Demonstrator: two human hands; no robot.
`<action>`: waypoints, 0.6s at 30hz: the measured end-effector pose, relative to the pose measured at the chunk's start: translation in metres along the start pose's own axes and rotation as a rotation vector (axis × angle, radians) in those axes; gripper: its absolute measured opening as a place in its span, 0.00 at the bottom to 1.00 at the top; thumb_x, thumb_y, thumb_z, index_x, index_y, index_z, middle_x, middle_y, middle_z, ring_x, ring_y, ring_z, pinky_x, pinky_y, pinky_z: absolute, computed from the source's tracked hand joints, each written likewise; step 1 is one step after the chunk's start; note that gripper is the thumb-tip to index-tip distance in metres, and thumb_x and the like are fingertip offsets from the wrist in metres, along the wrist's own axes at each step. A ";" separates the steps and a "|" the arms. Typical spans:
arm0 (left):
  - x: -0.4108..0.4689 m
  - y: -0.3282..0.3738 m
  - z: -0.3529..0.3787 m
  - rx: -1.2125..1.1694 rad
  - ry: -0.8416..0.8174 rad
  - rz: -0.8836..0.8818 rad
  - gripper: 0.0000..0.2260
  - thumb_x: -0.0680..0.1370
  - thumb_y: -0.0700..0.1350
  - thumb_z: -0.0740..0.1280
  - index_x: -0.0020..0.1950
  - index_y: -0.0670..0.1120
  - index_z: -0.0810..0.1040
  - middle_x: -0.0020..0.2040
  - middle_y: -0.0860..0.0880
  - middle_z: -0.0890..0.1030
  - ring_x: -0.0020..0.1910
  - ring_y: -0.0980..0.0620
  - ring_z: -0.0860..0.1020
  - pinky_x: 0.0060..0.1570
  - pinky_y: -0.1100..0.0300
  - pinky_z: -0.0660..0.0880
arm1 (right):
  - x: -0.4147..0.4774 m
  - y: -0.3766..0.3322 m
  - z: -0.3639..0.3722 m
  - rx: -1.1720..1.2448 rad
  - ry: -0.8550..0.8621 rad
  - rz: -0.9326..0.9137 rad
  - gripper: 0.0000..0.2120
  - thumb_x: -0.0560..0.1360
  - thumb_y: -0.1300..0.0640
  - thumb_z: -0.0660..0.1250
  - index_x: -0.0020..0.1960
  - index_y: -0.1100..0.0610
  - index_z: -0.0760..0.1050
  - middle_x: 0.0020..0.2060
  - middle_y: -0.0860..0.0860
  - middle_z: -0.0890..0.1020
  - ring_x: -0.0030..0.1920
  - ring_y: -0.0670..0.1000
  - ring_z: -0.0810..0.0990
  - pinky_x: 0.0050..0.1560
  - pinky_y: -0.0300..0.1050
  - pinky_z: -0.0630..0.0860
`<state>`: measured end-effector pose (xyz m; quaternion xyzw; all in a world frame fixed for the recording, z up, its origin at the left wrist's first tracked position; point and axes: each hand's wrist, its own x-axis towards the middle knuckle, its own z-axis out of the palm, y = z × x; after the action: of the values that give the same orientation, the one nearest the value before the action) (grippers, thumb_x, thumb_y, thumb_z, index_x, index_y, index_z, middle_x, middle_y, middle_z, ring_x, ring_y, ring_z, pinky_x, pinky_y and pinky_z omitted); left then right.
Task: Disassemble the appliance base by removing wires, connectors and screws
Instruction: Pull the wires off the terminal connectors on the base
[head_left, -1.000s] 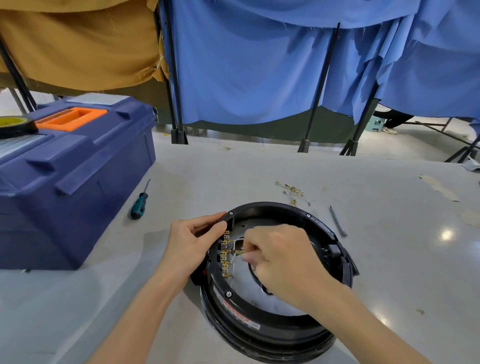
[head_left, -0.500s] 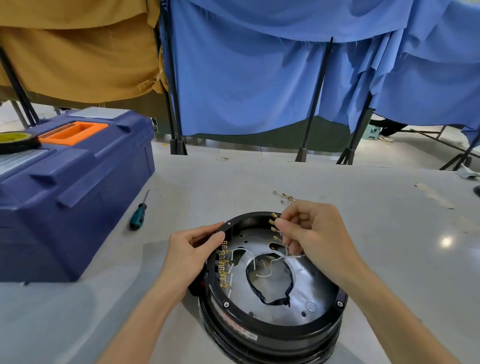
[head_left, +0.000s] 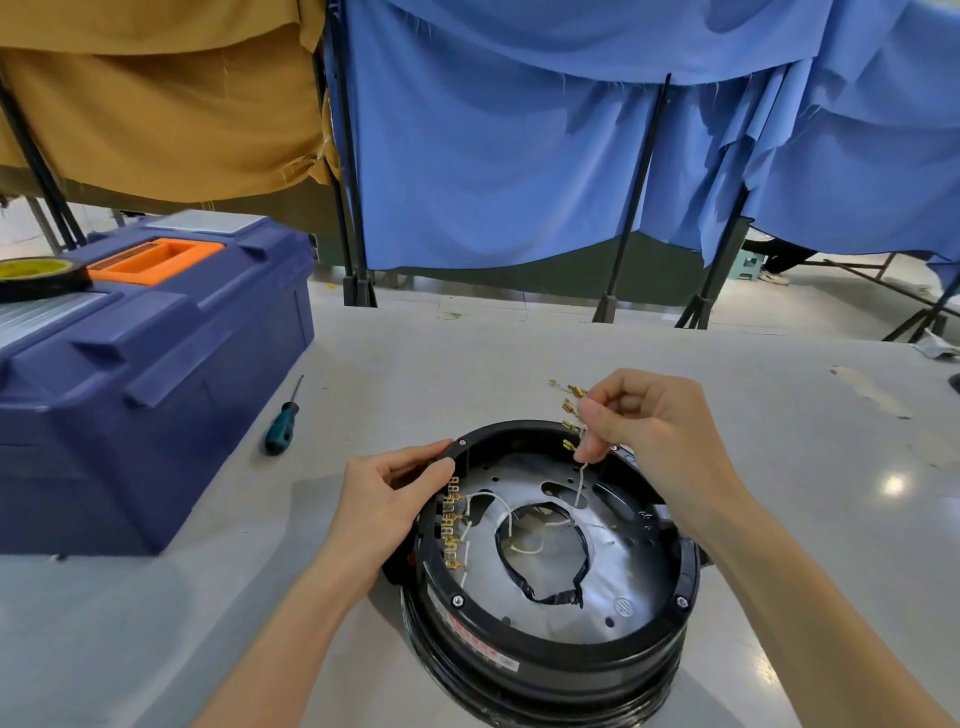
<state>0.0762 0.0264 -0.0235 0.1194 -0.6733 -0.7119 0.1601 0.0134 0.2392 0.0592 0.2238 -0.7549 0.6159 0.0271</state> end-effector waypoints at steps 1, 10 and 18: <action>0.000 0.001 0.000 0.013 -0.003 0.002 0.08 0.73 0.40 0.73 0.47 0.53 0.85 0.44 0.52 0.86 0.45 0.55 0.84 0.43 0.66 0.80 | 0.001 0.000 0.000 -0.015 0.002 -0.006 0.08 0.74 0.69 0.69 0.36 0.62 0.77 0.25 0.58 0.80 0.27 0.52 0.81 0.35 0.43 0.79; 0.007 0.039 0.017 0.534 -0.014 0.382 0.15 0.71 0.49 0.75 0.57 0.54 0.82 0.48 0.58 0.82 0.47 0.64 0.77 0.45 0.77 0.67 | 0.008 0.004 0.002 -0.045 0.004 -0.039 0.09 0.74 0.67 0.69 0.36 0.60 0.77 0.26 0.58 0.81 0.29 0.52 0.82 0.37 0.44 0.80; 0.013 0.051 0.061 0.503 -0.318 0.285 0.13 0.72 0.51 0.75 0.55 0.49 0.83 0.35 0.51 0.84 0.30 0.58 0.79 0.36 0.65 0.74 | 0.008 -0.011 0.002 0.073 -0.024 -0.122 0.08 0.74 0.68 0.69 0.37 0.62 0.77 0.25 0.57 0.80 0.28 0.54 0.82 0.36 0.41 0.79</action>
<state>0.0440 0.0752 0.0316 -0.0530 -0.8546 -0.5033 0.1163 0.0110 0.2334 0.0711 0.2778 -0.7170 0.6376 0.0472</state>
